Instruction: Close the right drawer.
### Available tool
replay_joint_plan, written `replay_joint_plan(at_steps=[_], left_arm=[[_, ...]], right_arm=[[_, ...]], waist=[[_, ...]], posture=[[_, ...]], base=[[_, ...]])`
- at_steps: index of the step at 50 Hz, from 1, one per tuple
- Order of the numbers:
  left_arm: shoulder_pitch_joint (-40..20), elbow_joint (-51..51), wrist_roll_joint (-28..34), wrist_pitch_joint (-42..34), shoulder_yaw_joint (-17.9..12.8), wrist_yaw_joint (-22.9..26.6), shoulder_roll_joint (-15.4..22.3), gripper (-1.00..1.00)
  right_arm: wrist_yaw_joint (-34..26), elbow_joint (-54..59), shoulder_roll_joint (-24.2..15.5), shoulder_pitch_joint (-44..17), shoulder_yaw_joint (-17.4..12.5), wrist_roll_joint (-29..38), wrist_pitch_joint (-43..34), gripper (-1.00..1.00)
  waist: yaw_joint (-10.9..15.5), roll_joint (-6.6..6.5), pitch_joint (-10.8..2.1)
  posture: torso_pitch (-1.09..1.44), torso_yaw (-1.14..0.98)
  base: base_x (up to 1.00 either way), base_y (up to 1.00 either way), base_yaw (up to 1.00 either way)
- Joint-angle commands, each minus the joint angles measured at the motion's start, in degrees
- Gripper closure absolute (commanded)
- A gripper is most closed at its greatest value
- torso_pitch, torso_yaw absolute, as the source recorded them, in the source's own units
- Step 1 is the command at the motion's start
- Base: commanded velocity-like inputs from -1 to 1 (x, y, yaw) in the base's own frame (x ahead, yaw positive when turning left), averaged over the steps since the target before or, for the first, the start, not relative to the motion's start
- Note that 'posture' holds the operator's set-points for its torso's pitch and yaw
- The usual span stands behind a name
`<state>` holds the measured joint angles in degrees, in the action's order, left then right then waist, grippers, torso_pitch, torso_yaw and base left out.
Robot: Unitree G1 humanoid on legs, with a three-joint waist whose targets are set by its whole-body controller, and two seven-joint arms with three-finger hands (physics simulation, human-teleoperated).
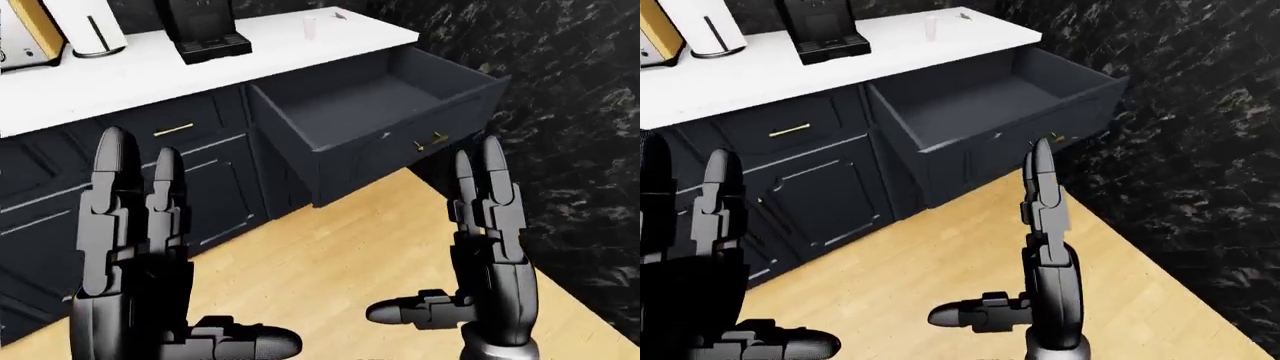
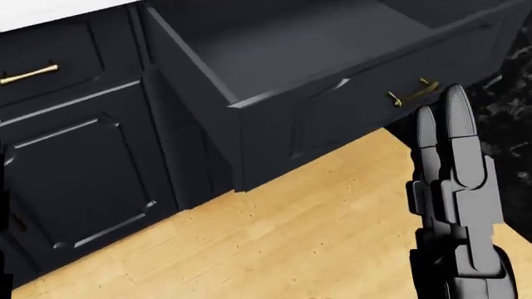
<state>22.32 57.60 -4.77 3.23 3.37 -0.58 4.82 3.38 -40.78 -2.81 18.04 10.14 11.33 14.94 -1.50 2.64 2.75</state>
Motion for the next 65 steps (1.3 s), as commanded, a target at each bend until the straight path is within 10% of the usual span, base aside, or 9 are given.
replay_joint_plan(at_steps=[1,13,22,26,36,40,50,54,65], left_arm=[[-0.2,2.4,-0.1,1.4,-0.7,-0.2,0.3,-1.0],[-0.2,2.4,0.0,1.2,-0.6,0.0,0.2,-1.0],[0.1,2.4,0.2,1.5,-0.5,0.4,-0.1,-1.0],[0.1,2.4,0.3,1.6,-0.3,0.4,0.0,-1.0],[0.4,2.4,0.4,1.8,-0.1,0.1,0.2,-1.0],[0.3,2.4,0.3,1.8,-0.2,0.0,0.3,-1.0],[0.2,2.4,0.2,1.6,-0.3,0.1,0.3,-1.0],[0.2,2.4,0.3,1.7,-0.3,0.3,0.1,-1.0],[0.3,2.4,0.5,1.8,0.0,0.2,0.2,-1.0]], right_arm=[[0.1,-2.6,0.3,-0.4,0.7,0.0,1.4,-1.0],[-0.1,-2.4,0.3,-0.5,0.7,0.0,1.3,-1.0],[0.0,-2.3,0.2,-0.5,1.0,0.1,1.3,-1.0],[-0.1,-2.2,0.2,-0.5,0.9,0.0,1.5,-1.0],[-0.2,-1.9,0.2,-0.3,0.9,-0.1,1.8,-1.0],[-0.2,-2.0,0.2,-0.2,1.0,0.0,1.9,-1.0],[-0.1,-1.9,0.2,-0.5,1.1,0.0,1.5,-1.0],[-0.1,-1.8,0.1,-0.5,1.1,0.0,1.6,-1.0],[-0.2,-1.5,0.1,-0.3,1.1,-0.1,1.9,-1.0]], waist=[[-0.1,0.66,-0.31],[1.4,-8.2,-0.17],[1.9,-3.45,0.34],[1.5,1.69,-0.96],[0.9,-3.96,1.25],[1.8,-8.92,0.41],[1.9,-2.81,0.27],[0.9,2.16,-0.76],[1.0,-5.02,1.04]], posture=[[0.0,0.0],[0.0,0.0],[0.0,0.0],[0.0,0.0],[0.0,0.0],[0.0,0.0],[0.0,0.0],[0.0,0.0],[0.0,0.0]], base=[[-0.04,0.0,-0.7],[0.0,0.0,-0.56],[0.0,0.0,-0.53],[0.0,0.0,-0.53],[0.0,0.0,-0.53],[0.0,0.0,-0.53],[0.0,0.0,-0.53],[0.0,0.0,-0.53],[0.0,0.0,-0.53]])
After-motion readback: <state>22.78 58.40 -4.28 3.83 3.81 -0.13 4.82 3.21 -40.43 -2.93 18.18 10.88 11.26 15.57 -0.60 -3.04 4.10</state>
